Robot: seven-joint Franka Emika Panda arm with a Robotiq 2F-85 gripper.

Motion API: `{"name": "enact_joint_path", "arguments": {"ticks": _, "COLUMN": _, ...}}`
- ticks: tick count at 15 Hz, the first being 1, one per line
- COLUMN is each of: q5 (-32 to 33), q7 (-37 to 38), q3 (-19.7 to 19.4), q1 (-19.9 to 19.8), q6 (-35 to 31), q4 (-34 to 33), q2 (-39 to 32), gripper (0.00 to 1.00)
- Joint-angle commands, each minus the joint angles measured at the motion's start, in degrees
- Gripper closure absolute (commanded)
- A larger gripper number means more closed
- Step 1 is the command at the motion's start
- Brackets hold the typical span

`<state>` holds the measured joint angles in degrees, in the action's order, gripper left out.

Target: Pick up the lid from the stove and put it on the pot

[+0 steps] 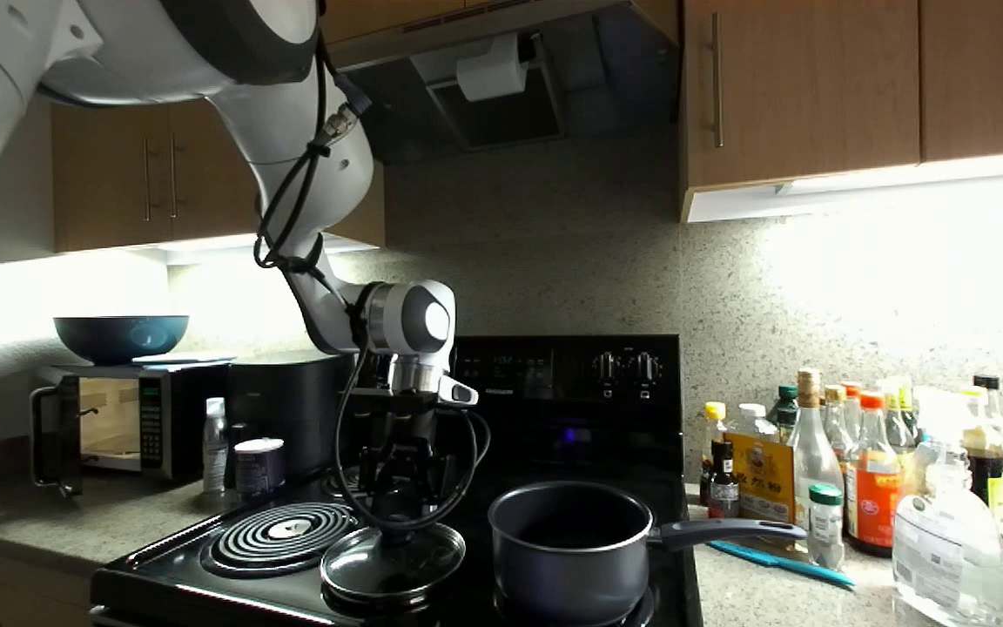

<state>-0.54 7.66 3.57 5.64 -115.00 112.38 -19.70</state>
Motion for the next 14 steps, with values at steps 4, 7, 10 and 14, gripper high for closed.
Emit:
{"name": "enact_joint_path", "arguments": {"ticks": 4, "q5": -0.02, "q7": -0.02, "q3": -0.17, "q1": 0.05, "q6": 0.3, "q4": -0.08, "q2": -0.02, "gripper": 0.26}}
{"name": "enact_joint_path", "arguments": {"ticks": 7, "q5": -0.02, "q7": -0.02, "q3": -0.18, "q1": 0.04, "q6": 0.39, "q4": -0.08, "q2": -0.02, "gripper": 0.09}}
{"name": "enact_joint_path", "arguments": {"ticks": 10, "q5": 0.18, "q7": 0.11, "q3": -0.22, "q1": 0.13, "q6": 0.3, "q4": -0.16, "q2": -0.18, "gripper": 0.01}}
{"name": "enact_joint_path", "arguments": {"ticks": 14, "q5": 0.18, "q7": 0.21, "q3": -0.27, "q1": 0.11, "q6": 0.61, "q4": -0.61, "q2": -0.7, "gripper": 0.0}}
